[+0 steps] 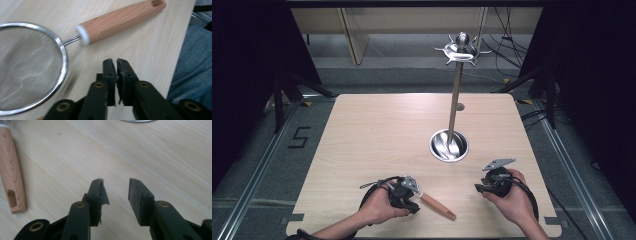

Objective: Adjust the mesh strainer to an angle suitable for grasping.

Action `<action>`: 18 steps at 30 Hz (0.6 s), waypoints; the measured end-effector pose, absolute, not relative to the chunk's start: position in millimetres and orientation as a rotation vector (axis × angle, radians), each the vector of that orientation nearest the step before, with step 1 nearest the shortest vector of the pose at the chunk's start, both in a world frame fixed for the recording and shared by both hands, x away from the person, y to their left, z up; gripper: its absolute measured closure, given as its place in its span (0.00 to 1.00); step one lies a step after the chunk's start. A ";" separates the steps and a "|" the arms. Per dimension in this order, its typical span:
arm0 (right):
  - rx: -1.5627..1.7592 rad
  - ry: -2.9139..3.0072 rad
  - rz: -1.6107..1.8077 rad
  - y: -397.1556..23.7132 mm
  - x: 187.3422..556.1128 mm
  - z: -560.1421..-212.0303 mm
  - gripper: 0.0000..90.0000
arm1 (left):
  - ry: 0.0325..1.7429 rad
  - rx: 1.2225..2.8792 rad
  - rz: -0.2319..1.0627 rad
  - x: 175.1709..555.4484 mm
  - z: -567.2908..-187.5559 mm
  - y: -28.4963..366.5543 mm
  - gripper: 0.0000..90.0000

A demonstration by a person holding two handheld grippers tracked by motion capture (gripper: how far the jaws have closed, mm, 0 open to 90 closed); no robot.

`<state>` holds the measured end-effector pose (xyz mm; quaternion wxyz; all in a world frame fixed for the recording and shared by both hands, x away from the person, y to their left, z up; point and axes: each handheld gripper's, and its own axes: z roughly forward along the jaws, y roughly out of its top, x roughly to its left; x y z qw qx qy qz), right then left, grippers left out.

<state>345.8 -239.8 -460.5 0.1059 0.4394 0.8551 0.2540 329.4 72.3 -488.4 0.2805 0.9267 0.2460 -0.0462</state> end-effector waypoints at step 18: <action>1.341 2.479 0.779 -244.8 349.8 -457.0 0.77 | 0.517 2.593 -0.166 332.5 -489.7 6.8 0.99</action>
